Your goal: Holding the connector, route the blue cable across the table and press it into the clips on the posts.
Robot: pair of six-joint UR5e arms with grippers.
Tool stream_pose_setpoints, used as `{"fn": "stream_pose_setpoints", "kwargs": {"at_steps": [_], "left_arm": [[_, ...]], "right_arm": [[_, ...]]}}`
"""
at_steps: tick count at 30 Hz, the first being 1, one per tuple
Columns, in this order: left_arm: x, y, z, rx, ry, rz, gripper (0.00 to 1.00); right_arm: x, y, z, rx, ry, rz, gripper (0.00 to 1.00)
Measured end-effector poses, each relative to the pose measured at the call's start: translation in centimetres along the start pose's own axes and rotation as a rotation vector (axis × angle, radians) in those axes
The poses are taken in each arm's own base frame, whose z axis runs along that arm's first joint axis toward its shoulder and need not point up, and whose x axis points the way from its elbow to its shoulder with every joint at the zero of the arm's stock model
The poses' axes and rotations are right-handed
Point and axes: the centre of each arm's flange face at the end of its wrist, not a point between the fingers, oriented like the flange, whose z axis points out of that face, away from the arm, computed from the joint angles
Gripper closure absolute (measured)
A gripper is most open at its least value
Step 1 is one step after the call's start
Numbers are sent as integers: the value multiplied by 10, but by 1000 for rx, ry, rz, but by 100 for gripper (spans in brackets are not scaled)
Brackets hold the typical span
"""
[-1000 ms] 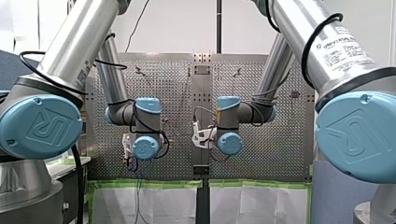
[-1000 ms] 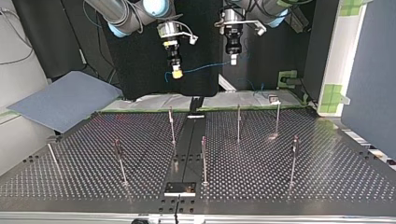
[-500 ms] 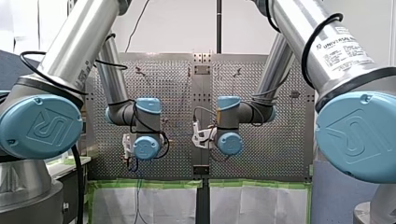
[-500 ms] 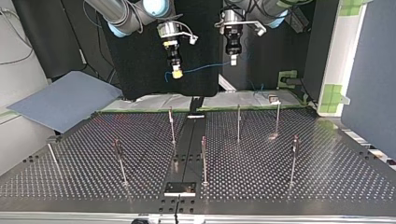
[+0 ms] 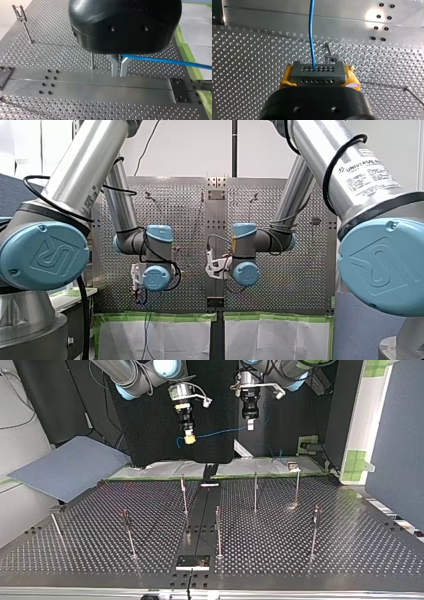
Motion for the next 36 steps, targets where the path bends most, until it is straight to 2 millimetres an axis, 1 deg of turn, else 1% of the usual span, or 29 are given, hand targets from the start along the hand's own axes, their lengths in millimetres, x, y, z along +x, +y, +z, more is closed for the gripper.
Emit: {"fn": "stream_pose_setpoints", "kwargs": {"at_steps": [9,15,19,22,25,33,36], "left_arm": [[0,0,0,0,0,0,100],[0,0,0,0,0,0,100],[0,0,0,0,0,0,100],[0,0,0,0,0,0,100],[0,0,0,0,0,0,100],[0,0,0,-1,0,0,100],[1,1,8,-18,-10,-6,100]], "right_arm": [[-1,-2,0,0,-3,-5,100],[-16,-7,8,-28,-49,-56,100],[-30,-6,12,-57,-94,-79,100],[-45,-5,9,-70,-142,-96,100],[-54,-4,5,-72,-177,-108,100],[-62,-2,-4,-64,-251,-134,100],[-59,-3,-5,-58,-267,-137,100]]}}
